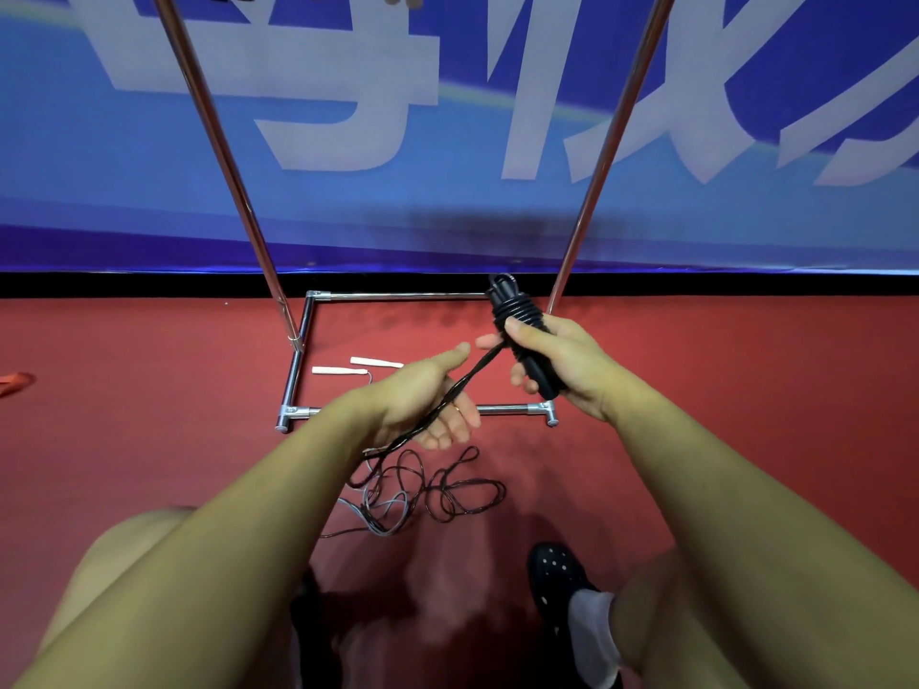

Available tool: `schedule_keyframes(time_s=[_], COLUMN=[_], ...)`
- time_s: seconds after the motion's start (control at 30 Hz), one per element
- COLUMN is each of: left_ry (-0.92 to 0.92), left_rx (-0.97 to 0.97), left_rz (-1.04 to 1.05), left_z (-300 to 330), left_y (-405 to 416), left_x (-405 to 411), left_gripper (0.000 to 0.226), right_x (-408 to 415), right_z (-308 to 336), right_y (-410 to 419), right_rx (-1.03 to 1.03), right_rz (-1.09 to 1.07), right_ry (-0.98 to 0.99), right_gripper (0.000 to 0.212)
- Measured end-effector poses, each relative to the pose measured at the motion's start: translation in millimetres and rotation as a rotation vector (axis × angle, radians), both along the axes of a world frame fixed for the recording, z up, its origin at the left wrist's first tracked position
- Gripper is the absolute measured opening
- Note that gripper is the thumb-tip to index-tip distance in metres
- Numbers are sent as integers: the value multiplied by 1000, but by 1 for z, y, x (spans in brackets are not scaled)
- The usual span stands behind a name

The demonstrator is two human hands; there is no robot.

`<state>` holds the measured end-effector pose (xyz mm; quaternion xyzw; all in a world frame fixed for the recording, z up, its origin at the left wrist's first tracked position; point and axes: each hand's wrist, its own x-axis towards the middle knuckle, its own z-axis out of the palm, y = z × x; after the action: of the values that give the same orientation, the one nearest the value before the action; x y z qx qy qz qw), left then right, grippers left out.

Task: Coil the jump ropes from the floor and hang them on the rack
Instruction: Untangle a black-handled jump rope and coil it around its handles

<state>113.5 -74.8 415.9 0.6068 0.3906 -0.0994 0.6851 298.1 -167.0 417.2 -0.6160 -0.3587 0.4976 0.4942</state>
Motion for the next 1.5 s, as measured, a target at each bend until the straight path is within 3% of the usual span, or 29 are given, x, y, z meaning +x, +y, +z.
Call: schedule_keyframes(time_s=[0.23,0.4,0.5,0.63,1.0,1.1,1.2,1.33,1.5], left_ry=[-208,-284,-278,-267,-280,-311,-343,-357,-356], left_rx=[-10,125,208,213,190,216,228,200,189], left_rz=[273,397,385,395,486,503,507,481,399], left_z=[-8,-15,-12,-12,-10,-9,-10,-13,-11], left_y=[6,9,6,7,6,6,6,6,6], left_x=[6,9,10,8,10,10,9,10,10], left_gripper=[32,21,19,17,11,7,4,10,28], right_x=[6,4,4,3,1,-5,-6,-7,-7], right_z=[1,-2,-7,-7,-9,-8,-8,-13,-16], right_y=[-1,2,5,8,8,11,10,9,8], right_rx=[-4,-10,-27,-75,-82,-104,-73,-36,-16], right_rz=[-101,-165,-161,-168,-177,-189,-164,-77,-84], right_ry=[-27,-59,-80,69,-3,105,137,27,2], right_gripper=[22,15,22,57,40,45,36,20,25])
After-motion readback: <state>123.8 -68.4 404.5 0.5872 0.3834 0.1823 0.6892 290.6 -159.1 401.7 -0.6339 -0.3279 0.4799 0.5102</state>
